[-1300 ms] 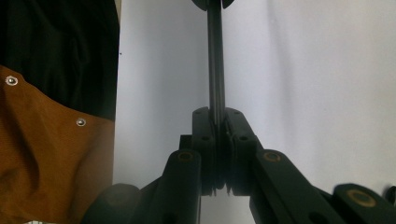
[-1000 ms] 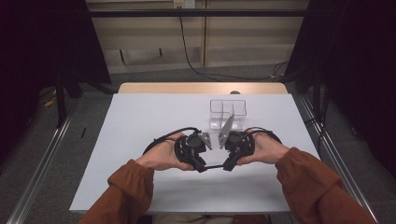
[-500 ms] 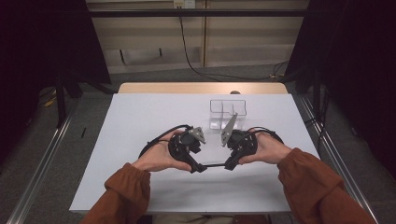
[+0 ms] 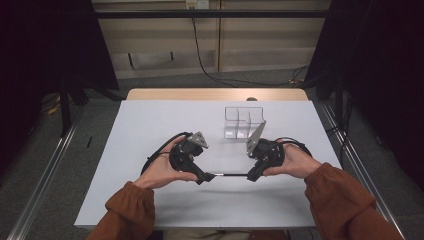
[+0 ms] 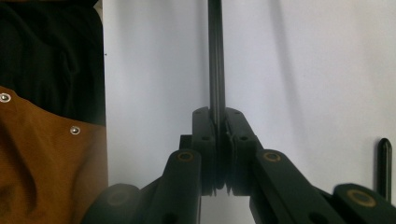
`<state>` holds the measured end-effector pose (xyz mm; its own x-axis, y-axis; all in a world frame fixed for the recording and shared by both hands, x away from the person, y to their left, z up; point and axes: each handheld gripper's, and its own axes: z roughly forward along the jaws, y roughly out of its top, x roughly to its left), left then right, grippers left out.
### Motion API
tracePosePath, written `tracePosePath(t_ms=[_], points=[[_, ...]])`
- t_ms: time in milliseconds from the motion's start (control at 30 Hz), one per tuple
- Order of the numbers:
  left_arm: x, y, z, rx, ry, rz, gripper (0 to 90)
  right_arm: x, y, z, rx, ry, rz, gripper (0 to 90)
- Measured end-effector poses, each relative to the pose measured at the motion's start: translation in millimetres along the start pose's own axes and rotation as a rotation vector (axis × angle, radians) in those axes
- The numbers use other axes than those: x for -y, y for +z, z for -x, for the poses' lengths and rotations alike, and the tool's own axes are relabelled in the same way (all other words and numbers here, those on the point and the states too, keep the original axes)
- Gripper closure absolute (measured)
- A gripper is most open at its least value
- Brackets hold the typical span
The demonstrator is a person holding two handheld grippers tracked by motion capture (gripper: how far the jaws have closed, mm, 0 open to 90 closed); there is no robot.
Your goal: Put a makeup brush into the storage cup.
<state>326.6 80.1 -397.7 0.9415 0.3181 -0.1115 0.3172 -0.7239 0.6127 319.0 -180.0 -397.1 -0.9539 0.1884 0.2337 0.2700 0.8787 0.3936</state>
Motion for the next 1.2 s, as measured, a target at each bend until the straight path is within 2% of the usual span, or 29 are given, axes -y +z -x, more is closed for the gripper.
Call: tracePosePath(t_ms=[67, 100, 267, 300, 433, 467, 500, 667, 700, 767, 1000, 1200], points=[[2.7, -2.3, -0.3, -0.006, -0.013, 0.026, 4.2, 2.4, -0.2, -1.1, 0.003, 0.003, 0.013, 84.0], [4.2, -4.2, -1.5, -0.005, 0.000, 0.026, 4.1, 3.9, 0.0, -1.4, 0.006, 0.004, 0.018, 84.1], [10.8, -11.7, -3.6, -0.028, -0.029, 0.076, 4.1, 13.2, -3.2, -3.0, 0.024, 0.031, 0.042, 84.1], [12.1, -12.6, -3.6, -0.037, -0.047, 0.085, 4.1, 15.4, -3.9, -2.7, 0.025, 0.035, 0.050, 84.1], [17.3, -16.1, -3.4, -0.060, -0.052, 0.103, 3.7, 22.1, -5.6, -4.7, 0.044, 0.053, 0.056, 84.0], [18.8, -16.2, -2.5, -0.059, -0.067, 0.122, 3.7, 23.3, -5.6, -5.8, 0.049, 0.060, 0.060, 84.1], [20.2, -17.7, -3.3, -0.061, -0.054, 0.119, 3.7, 24.7, -5.6, -6.3, 0.058, 0.060, 0.063, 84.0], [25.8, -20.7, -1.8, -0.083, -0.056, 0.135, 3.7, 33.6, -7.6, -7.4, 0.077, 0.098, 0.106, 84.1], [26.1, -21.8, -1.5, -0.088, -0.041, 0.126, 3.7, 35.3, -7.4, -8.6, 0.079, 0.102, 0.111, 84.0], [27.7, -22.4, 1.7, -0.083, -0.052, 0.148, 3.7, 37.5, -5.8, -10.5, 0.073, 0.102, 0.118, 84.0], [35.9, -26.0, 3.0, -0.104, -0.062, 0.171, 3.6, 44.7, 4.4, -12.8, 0.099, 0.140, 0.207, 84.1], [44.1, -24.9, -3.2, -0.106, -0.087, 0.167, 3.7, 50.2, 8.6, -11.0, 0.104, 0.164, 0.298, 84.1]])
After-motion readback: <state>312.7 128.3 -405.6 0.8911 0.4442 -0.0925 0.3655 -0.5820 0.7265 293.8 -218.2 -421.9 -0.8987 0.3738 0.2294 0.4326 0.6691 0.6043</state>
